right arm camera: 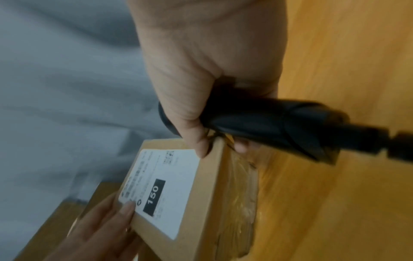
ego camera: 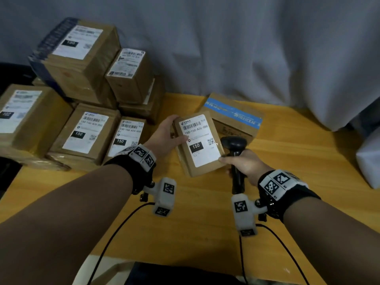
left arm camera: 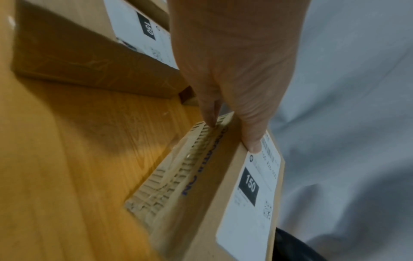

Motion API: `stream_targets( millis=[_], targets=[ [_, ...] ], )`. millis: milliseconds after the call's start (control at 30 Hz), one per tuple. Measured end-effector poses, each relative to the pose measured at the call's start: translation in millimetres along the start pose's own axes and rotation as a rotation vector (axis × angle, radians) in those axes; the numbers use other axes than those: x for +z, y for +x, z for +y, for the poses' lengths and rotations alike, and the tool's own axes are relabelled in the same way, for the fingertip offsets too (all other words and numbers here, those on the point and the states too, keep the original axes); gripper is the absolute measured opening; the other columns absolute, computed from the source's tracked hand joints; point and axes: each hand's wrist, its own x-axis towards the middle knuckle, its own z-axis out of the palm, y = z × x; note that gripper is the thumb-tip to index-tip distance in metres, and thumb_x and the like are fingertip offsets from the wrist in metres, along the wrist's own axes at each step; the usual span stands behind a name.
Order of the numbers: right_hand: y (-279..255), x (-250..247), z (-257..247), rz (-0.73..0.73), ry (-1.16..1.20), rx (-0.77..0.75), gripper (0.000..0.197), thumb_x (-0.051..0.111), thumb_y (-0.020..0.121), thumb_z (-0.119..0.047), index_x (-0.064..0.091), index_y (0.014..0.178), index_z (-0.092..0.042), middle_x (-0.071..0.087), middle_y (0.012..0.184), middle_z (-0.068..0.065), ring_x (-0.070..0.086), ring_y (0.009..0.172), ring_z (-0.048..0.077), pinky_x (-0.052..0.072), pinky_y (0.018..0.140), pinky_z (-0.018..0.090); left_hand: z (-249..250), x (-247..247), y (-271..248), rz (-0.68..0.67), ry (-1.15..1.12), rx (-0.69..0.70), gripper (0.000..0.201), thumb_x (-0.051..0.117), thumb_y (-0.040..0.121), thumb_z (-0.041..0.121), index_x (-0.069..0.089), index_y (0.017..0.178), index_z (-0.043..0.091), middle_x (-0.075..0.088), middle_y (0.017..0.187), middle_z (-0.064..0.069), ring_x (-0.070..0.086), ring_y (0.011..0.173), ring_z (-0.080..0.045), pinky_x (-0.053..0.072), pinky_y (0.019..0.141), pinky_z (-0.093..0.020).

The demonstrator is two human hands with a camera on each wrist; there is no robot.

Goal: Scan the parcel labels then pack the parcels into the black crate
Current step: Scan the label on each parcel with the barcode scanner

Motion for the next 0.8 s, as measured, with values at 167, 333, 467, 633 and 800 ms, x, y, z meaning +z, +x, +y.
stream_targets(
  millis=[167,333,467,633,800],
  targets=[
    [-15.1,-11.0,-45.1,0.111,-0.081,-0.187,0.022,0.068,0.087,-0.027,0.06,0.078,-0.01,0.054,0.058,0.008,0.054,0.048,0.023,0.047,0.051,0.031,5.5,2.4,4.2,0.042,0.016,-0.02,0.048,0.065,0.089,0.009,0.047,0.133,0.01,0.055,0.128,-0.002,0.053,0.109,-0.01,0.041,0.084,-0.017],
    [-38.8,-16.6,-93.6,-0.097,-0.128,-0.281,0.033,0.066,0.088,-0.034,0.061,0.077,-0.003,0.06,0.059,0.013,0.055,0.043,0.021,0.047,0.042,0.025,-0.3,6.5,4.2,-0.059,0.118,-0.075,0.044,0.065,0.089,0.012,0.05,0.13,0.011,0.054,0.132,-0.005,0.054,0.115,-0.017,0.043,0.09,-0.026],
    [-49.2,-16.1,-114.6,-0.12,-0.238,-0.259,0.031,0.066,0.088,-0.03,0.059,0.076,-0.002,0.06,0.054,0.013,0.056,0.038,0.02,0.048,0.041,0.024,0.2,-2.0,-0.2,-0.001,0.126,-0.086,0.05,0.061,0.091,0.014,0.044,0.138,0.011,0.053,0.135,-0.004,0.051,0.121,-0.019,0.038,0.091,-0.023],
    [-51.1,-16.8,-121.9,-0.099,-0.344,-0.228,0.034,0.065,0.085,-0.034,0.063,0.078,-0.001,0.064,0.051,0.012,0.061,0.046,0.026,0.054,0.051,0.03,1.6,-22.7,-2.6,0.106,0.133,-0.094,0.043,0.058,0.092,0.014,0.049,0.134,0.01,0.057,0.129,-0.007,0.052,0.119,-0.023,0.043,0.092,-0.028],
    [-53.4,-11.5,-122.5,-0.127,-0.373,-0.191,0.032,0.063,0.087,-0.031,0.062,0.081,0.001,0.063,0.056,0.014,0.06,0.044,0.024,0.049,0.044,0.026,-1.3,-35.6,-1.8,0.152,0.155,-0.094,0.041,0.058,0.092,0.015,0.051,0.132,0.009,0.061,0.125,-0.008,0.053,0.118,-0.024,0.035,0.09,-0.023]
  ],
)
